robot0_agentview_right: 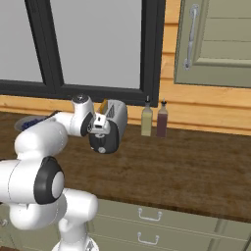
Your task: Start the toaster. Once the lever pops up, take the bread to the plate on the dining counter.
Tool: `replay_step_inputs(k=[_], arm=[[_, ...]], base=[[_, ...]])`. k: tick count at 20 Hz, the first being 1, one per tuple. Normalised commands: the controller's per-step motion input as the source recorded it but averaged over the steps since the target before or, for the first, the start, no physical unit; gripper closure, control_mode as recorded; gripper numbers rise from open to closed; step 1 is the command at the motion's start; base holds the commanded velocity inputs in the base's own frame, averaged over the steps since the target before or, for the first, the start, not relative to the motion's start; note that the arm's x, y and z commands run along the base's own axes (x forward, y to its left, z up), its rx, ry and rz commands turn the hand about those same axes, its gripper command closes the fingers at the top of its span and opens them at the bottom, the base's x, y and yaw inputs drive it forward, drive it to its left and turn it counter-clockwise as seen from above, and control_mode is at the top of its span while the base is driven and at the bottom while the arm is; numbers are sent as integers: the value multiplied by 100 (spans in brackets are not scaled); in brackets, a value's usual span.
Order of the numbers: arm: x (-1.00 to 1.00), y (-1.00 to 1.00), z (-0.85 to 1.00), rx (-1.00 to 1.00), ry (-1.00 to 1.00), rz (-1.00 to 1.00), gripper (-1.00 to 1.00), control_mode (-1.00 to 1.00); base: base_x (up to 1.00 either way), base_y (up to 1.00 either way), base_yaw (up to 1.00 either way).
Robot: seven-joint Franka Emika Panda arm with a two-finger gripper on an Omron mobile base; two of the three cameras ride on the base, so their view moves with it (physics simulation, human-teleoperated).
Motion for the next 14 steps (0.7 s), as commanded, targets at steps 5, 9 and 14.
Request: replay_step_inputs(k=[5, 9, 14], arm=[[0, 0, -24, 0, 0, 0, -100, -100], [0, 0, -34, 0, -4, 0, -100, -100], [0, 0, -34, 0, -4, 0, -100, -100]], base=[[0, 0, 0], [0, 0, 0], [0, 0, 0]])
